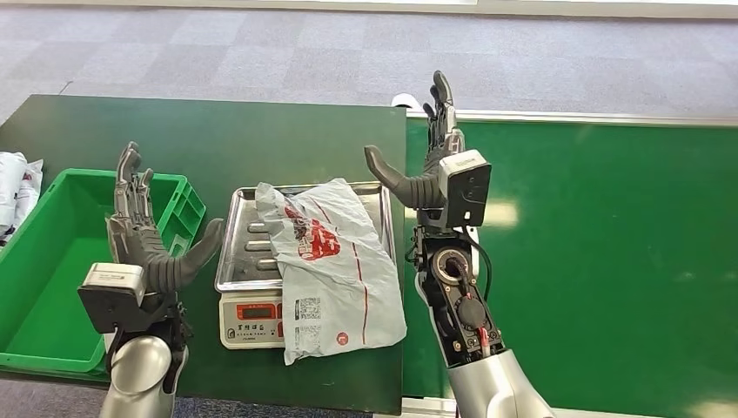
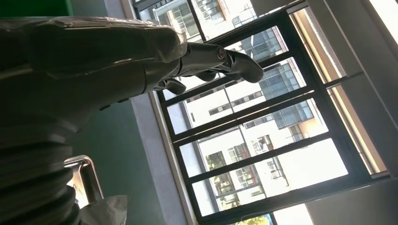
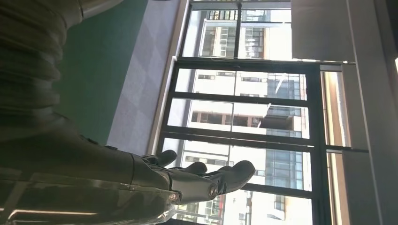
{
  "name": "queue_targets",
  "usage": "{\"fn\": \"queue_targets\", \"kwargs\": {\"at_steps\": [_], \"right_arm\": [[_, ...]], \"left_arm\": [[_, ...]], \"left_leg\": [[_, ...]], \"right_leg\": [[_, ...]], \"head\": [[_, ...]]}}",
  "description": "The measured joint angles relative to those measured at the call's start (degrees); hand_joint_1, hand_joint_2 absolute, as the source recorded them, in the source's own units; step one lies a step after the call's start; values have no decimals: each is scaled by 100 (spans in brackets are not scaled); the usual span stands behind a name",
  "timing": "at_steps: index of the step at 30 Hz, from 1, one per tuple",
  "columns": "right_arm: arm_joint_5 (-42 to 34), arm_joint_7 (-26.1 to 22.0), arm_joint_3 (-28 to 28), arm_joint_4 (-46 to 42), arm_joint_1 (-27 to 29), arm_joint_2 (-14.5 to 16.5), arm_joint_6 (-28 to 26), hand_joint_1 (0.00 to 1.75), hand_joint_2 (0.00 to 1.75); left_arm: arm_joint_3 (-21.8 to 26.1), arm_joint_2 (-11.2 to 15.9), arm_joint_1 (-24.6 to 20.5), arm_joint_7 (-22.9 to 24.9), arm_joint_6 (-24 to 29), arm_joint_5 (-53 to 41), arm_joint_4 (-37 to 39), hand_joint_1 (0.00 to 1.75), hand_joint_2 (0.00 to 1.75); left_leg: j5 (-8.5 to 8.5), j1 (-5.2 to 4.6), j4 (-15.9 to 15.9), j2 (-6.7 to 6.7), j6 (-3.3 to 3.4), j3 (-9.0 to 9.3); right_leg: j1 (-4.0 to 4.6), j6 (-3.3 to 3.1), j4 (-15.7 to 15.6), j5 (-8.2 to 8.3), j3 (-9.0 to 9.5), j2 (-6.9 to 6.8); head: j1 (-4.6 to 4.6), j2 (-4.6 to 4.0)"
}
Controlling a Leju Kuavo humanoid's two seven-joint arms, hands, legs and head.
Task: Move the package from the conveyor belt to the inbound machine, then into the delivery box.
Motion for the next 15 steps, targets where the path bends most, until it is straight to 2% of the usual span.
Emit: {"fn": "queue_targets", "kwargs": {"at_steps": [3, 8, 11, 15], "right_arm": [[132, -162, 0, -542, 356, -55, -469, 0, 175], [451, -391, -64, -1825, 1389, -334, -1200, 0, 175], [766, -526, -130, -2441, 1927, -479, -1470, 0, 175], [1027, -547, -153, -2921, 2382, -596, -1597, 0, 175]], "left_arm": [[-150, 29, -20, 290, -433, -423, 30, 0, 175], [-606, 120, -247, 1001, -1242, -1280, 462, 0, 175], [-904, 177, -563, 1309, -1774, -1592, 1129, 0, 175], [-1349, 185, -1204, 1501, -2285, -1988, 2405, 0, 175]], "left_leg": [[0, 0, 0, -7, 0, 2], [-3, -8, 0, -11, 3, -1], [-4, -9, 0, -9, 4, 0], [-1, -8, 0, -8, 3, 5]], "right_leg": [[0, 0, 0, -1, 2, -9], [-7, 1, -4, -2, 3, -14], [-10, 1, -5, -1, 3, -13], [-8, 1, -5, 0, 10, -13]], "head": [[0, 0], [2, 0], [1, 0], [-1, 0]]}}
